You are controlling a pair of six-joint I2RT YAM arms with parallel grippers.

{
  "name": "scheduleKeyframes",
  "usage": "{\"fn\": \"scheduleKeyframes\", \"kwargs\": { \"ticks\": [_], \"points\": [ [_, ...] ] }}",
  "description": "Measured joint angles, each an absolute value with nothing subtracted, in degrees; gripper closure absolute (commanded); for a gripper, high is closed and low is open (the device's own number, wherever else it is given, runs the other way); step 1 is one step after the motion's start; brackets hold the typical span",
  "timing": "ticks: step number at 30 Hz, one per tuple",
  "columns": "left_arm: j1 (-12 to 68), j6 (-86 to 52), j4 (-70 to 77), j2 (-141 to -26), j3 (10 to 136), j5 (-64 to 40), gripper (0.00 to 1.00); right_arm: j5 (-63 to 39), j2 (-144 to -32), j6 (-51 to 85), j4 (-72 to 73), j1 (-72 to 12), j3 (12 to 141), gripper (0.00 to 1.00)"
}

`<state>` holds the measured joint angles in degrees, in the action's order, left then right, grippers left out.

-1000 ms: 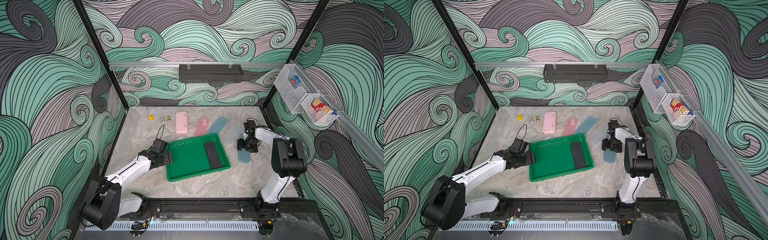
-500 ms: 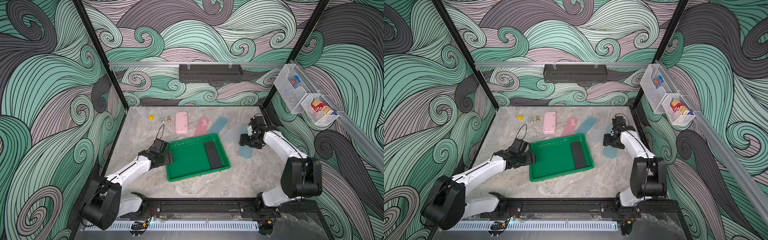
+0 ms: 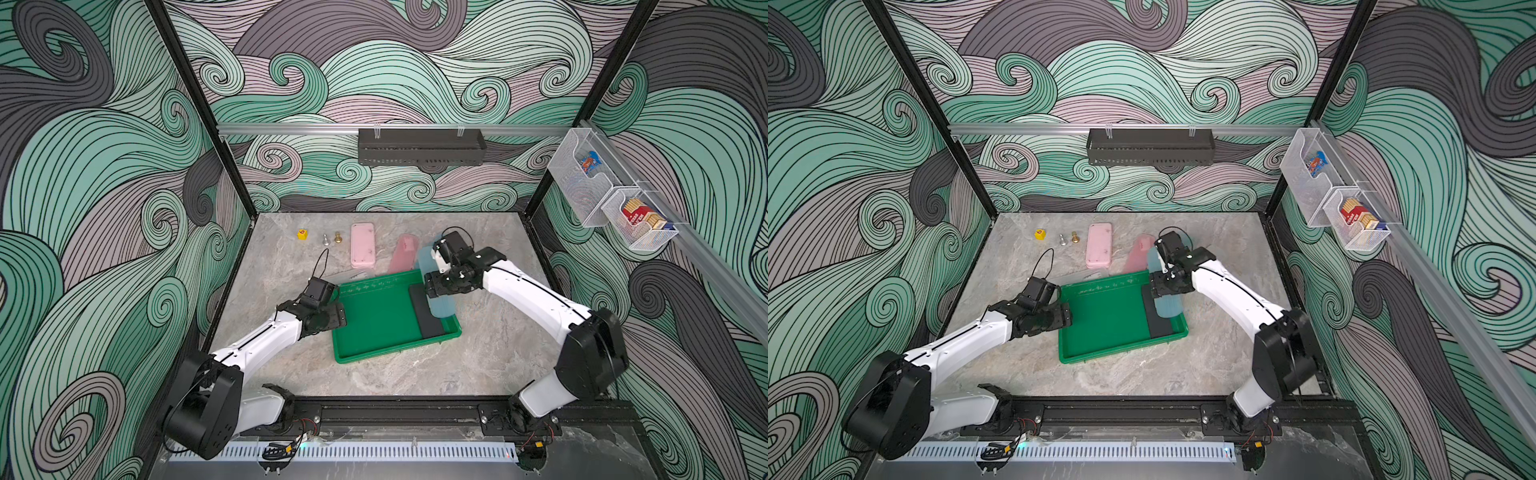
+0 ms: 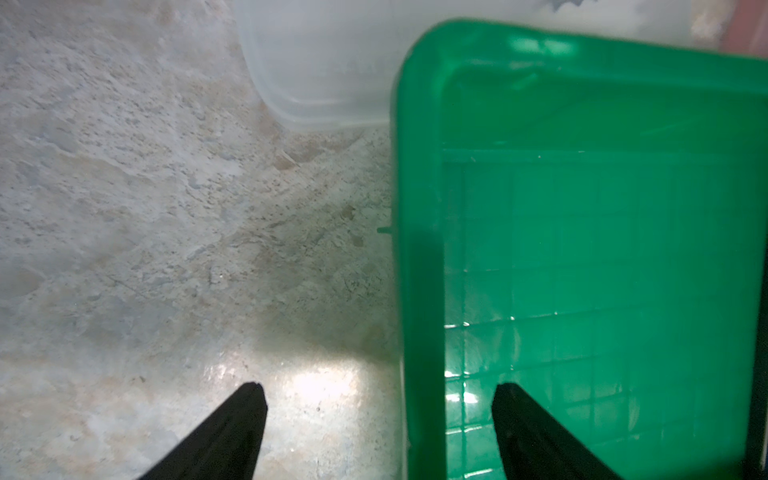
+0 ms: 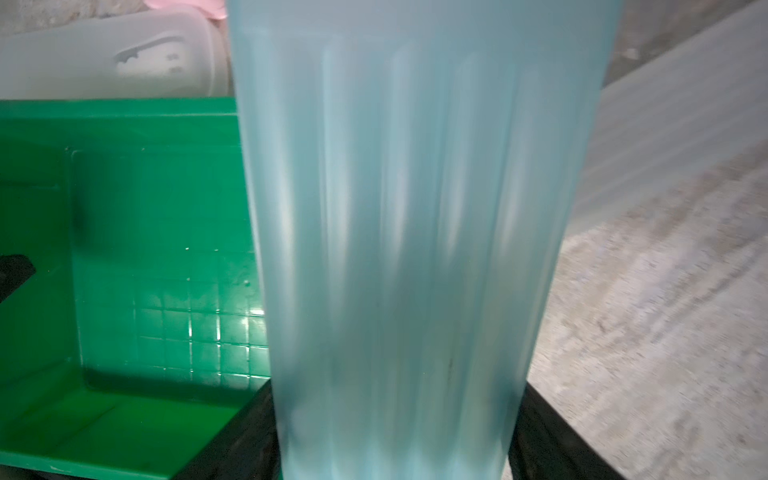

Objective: Put the pencil case into the storage box
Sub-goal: Place the pencil case at the storage box.

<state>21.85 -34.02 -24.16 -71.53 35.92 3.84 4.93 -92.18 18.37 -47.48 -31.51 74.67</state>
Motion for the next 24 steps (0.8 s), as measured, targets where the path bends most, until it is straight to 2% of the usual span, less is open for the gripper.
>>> {"fn": "scheduleKeyframes", "kwargs": {
  "ticks": [10,24],
  "points": [
    [21.8,-34.0,-24.1,-71.6,35.5,3.8,0.11,6.5,-106.8,21.8,-48.0,-41.1,80.7,0.37],
    [21.8,-34.0,-23.9,-71.9,35.4,3.8,0.11,7.5,-109.0,24.7,-47.1,-43.3,81.1,0.36]
  ]
}}
